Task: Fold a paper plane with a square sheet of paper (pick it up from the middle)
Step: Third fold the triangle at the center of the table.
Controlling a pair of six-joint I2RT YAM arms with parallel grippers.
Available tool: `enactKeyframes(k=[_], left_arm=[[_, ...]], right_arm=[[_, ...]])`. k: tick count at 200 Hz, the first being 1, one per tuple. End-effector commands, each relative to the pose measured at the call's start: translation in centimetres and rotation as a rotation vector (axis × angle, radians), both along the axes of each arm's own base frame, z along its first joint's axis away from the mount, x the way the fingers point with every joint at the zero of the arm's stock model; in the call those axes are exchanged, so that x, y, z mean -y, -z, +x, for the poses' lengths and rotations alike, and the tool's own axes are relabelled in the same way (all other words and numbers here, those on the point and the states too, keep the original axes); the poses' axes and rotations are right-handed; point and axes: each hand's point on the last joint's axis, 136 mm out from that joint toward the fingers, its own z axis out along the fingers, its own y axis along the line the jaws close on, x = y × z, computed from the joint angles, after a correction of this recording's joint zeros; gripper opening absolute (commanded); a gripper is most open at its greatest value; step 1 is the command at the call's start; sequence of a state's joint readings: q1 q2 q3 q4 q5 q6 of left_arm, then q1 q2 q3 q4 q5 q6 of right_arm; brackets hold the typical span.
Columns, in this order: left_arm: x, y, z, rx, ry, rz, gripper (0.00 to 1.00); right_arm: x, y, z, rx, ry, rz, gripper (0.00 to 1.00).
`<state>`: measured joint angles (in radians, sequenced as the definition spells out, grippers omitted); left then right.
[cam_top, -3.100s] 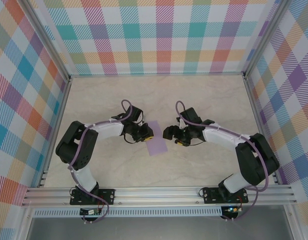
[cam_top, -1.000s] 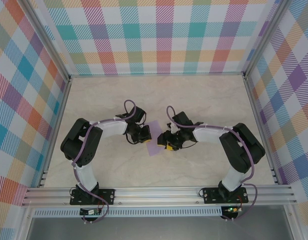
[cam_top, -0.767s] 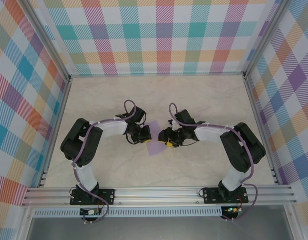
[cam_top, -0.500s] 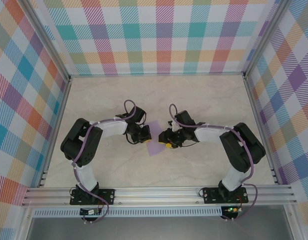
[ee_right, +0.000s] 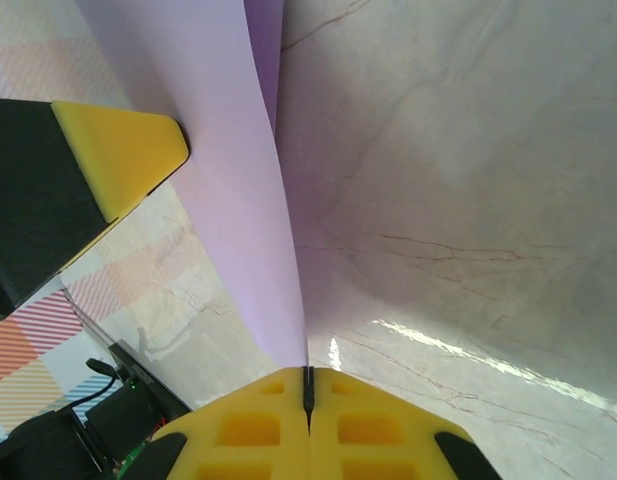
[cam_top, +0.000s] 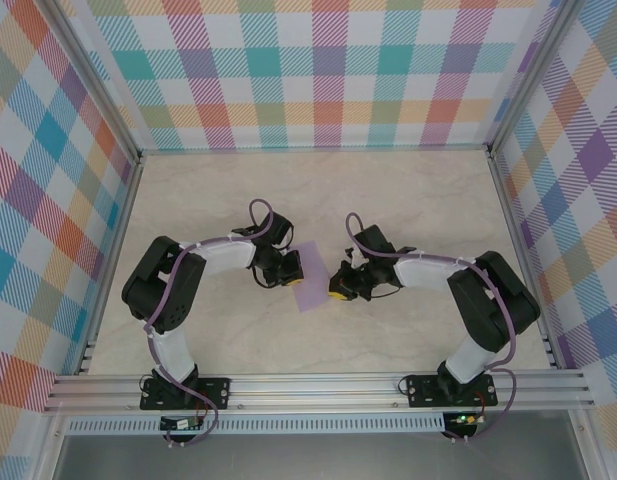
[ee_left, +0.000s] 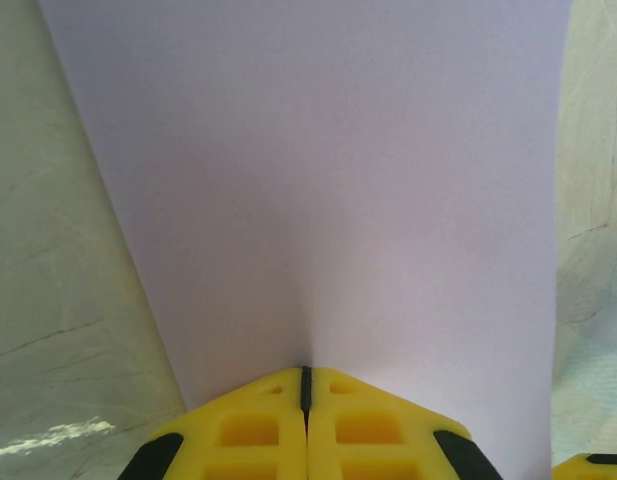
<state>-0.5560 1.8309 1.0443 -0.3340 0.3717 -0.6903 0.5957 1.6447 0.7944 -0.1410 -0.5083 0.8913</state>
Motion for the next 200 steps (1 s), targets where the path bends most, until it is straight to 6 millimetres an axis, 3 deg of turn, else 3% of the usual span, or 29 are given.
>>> enactKeyframes(k=[1,19,36,88,125,200], left_arm=[[-0.6,-0.8,0.0,0.054,0.024,0.046,0.07],[-0.7,-3.5,1.3,0.155,0.006,0.014,0.1],[-1.4,-4.5,2.2,0.195,-0.015,0.01,0.12],[-3.4,-1.7,3.9,0.147,-0.032,0.113,0.07],[-3.6,0.6,3.6,0.086,-0.022,0.15,0.02],[-4.0,1.7,2.8,0.051,-0.006,0.171,0.01]], right_arm=[[-0.4,-0.7,0.5,-0.003,0.007,-0.012,0.02],[-0.7,-0.6,0.6,-0.011,0.002,-0.021,0.02],[-0.9,-0.4,0.5,-0.021,-0.005,-0.034,0.02],[-1.4,-0.2,0.5,-0.029,-0.02,-0.046,0.02],[-2.8,-1.2,1.0,0.0,-0.049,-0.009,0.02],[-6.7,-1.5,3.3,0.053,-0.086,0.062,0.02]])
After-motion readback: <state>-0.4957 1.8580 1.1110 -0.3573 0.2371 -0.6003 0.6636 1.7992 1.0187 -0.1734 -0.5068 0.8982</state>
